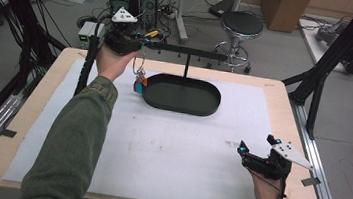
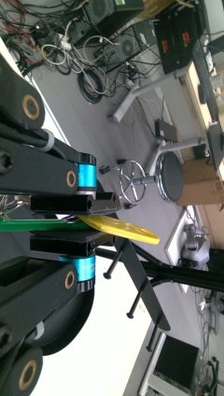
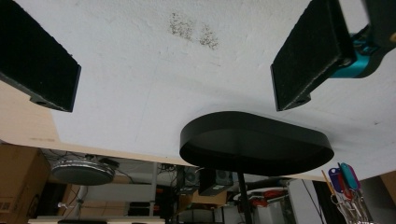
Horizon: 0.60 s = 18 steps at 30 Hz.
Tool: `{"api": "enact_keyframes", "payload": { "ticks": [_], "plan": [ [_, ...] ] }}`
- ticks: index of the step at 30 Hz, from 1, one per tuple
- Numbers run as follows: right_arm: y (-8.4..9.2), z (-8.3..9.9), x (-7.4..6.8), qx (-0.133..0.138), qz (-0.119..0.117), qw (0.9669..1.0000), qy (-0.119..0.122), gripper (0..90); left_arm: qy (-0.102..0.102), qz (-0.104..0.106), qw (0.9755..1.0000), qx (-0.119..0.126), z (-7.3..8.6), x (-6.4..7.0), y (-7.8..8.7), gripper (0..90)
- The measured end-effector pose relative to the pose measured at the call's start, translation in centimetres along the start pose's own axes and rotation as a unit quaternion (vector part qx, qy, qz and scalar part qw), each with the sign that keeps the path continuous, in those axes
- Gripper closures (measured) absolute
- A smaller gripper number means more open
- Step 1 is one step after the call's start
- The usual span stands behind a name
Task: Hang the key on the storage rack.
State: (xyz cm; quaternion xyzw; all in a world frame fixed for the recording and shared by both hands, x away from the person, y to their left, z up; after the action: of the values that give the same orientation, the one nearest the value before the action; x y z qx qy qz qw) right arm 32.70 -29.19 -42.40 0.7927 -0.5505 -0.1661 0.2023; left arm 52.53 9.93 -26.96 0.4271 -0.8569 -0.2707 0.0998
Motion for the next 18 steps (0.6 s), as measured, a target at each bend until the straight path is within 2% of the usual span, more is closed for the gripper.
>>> {"api": "enact_keyframes", "payload": {
  "ticks": [2, 6, 12, 18],
  "plan": [
    [0.0, 0.0, 0.0, 0.001, -0.001, 1.0, -0.004, 0.5, 0.0, 0.007, 1.0, 0.002, -0.1, 0.5, -0.4, 82.6],
    [0.1, 0.0, 0.1, 0.003, -0.001, 1.0, -0.003, 0.5, -0.006, 0.004, 1.0, -0.005, -0.4, 1.1, -1.1, 82.5],
    [0.2, 0.0, 0.0, 0.005, -0.001, 1.0, -0.003, 0.4, -0.013, 0.027, 0.9996, -0.004, -1.3, 2.5, -1.9, 82.6],
    [0.3, 0.0, 0.2, 0.006, 0.001, 1.0, -0.005, 0.4, -0.023, 0.038, 0.9989, -0.01, -1.6, 3.5, -2.5, 82.6]
  ]
}}
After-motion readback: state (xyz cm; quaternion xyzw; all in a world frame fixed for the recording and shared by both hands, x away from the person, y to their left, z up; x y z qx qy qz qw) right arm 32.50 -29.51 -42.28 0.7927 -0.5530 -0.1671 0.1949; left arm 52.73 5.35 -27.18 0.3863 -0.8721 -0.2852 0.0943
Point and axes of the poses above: each handheld gripper's, and its own axes: y roughly backward along the jaws, z roughly out of its underside, x roughly to its right, the point moved 7 cm from there along -y, roughly forward along the jaws, and after that the axes turned 14 degrees about -x, right-handed, at the moved point
